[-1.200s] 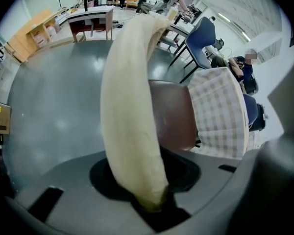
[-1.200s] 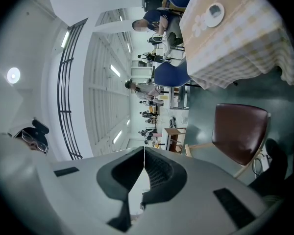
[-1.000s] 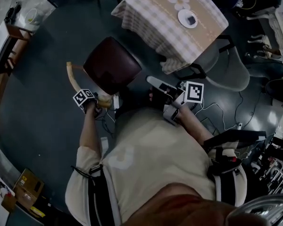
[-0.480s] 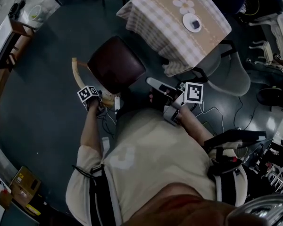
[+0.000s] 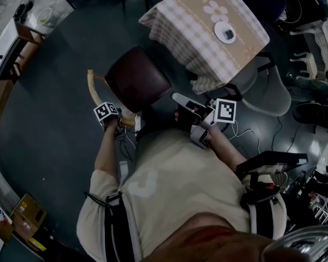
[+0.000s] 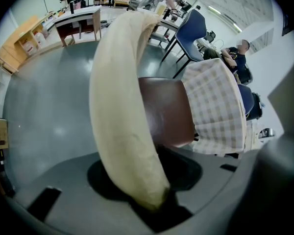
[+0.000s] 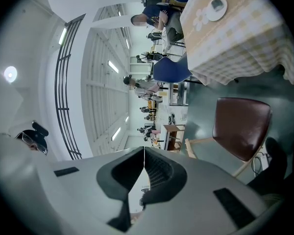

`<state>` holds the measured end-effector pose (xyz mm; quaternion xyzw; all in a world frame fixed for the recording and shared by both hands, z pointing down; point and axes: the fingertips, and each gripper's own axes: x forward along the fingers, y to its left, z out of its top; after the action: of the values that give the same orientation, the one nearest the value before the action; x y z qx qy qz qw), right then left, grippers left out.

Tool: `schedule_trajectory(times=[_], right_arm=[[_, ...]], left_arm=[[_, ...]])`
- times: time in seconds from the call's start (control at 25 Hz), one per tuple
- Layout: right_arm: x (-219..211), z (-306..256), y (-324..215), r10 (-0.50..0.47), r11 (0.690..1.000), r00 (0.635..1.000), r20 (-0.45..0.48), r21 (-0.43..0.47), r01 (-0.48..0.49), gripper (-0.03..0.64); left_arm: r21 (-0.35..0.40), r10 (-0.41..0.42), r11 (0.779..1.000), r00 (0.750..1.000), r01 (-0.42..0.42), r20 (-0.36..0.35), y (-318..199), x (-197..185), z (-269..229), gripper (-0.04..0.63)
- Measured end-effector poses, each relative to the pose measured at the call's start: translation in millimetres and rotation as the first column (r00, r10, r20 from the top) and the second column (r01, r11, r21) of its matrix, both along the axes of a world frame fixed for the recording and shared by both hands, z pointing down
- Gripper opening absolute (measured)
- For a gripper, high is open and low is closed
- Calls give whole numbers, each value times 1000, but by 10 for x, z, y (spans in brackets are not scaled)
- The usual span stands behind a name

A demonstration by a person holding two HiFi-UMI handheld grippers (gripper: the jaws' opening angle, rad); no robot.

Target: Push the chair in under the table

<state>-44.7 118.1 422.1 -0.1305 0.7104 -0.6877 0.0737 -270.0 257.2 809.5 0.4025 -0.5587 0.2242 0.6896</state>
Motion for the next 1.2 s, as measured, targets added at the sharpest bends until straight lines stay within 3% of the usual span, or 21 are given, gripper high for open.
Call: schedule_trajectory(times=[0.56,1.2], right_arm=[[-65,52,26,19,1000,1000,-4,-5,-19,12],[194,-74,2,58,998,998,35,-29,-57,12]], left_arm=[[-6,-17,1000,1000,17,-19,21,-5,47,173],[-16,-11,1000,1000,10,-22,-24,300,-45,186]])
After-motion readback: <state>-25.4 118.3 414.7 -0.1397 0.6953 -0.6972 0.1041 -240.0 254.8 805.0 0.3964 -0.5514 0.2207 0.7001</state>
